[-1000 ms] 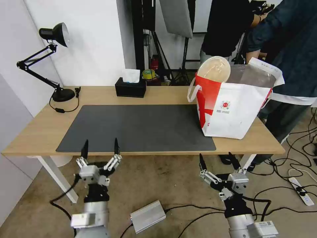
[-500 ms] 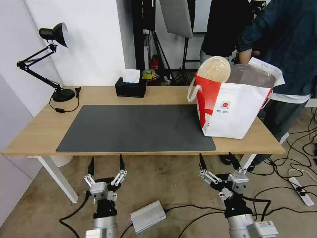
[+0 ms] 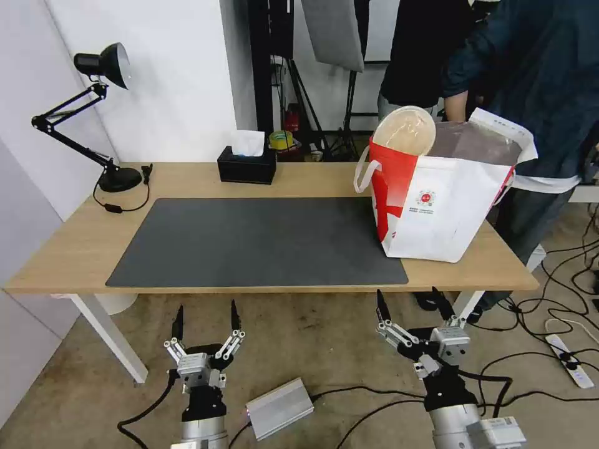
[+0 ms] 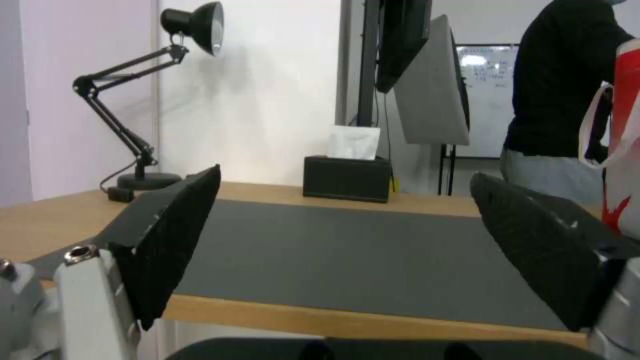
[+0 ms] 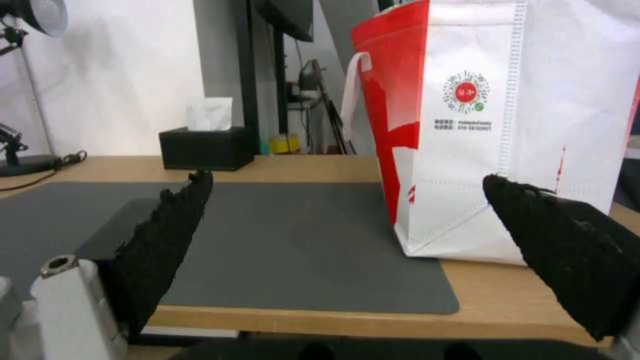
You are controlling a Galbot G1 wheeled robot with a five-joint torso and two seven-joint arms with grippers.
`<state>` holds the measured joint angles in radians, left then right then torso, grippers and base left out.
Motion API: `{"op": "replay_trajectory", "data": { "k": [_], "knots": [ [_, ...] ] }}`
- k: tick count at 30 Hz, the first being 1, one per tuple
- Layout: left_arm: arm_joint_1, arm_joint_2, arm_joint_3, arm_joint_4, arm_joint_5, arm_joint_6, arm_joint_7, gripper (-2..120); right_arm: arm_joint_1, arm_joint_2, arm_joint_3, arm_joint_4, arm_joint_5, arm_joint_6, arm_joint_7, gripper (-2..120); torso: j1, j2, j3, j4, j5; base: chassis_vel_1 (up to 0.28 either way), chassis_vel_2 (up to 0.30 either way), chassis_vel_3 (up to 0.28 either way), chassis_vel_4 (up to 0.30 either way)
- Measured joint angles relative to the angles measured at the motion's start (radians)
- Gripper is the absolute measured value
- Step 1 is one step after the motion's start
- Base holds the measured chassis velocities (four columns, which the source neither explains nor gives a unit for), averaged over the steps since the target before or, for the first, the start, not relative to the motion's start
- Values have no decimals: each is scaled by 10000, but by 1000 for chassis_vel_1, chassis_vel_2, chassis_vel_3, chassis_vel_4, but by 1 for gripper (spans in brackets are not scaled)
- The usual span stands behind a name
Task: Pick up the trash from the table and place it into the takeout bag.
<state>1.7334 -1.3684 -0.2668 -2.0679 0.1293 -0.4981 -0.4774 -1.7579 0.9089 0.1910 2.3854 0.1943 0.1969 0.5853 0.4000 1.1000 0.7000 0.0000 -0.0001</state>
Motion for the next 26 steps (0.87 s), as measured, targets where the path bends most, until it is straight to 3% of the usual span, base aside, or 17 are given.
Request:
{"op": "replay_trajectory", "data": {
  "k": [26],
  "knots": [
    [-181,267,-207,-273,-215,41,-5,100,0,0,0,0,0,0,0,100,0,0,0,0,2,0,0,0,0]
  ]
}}
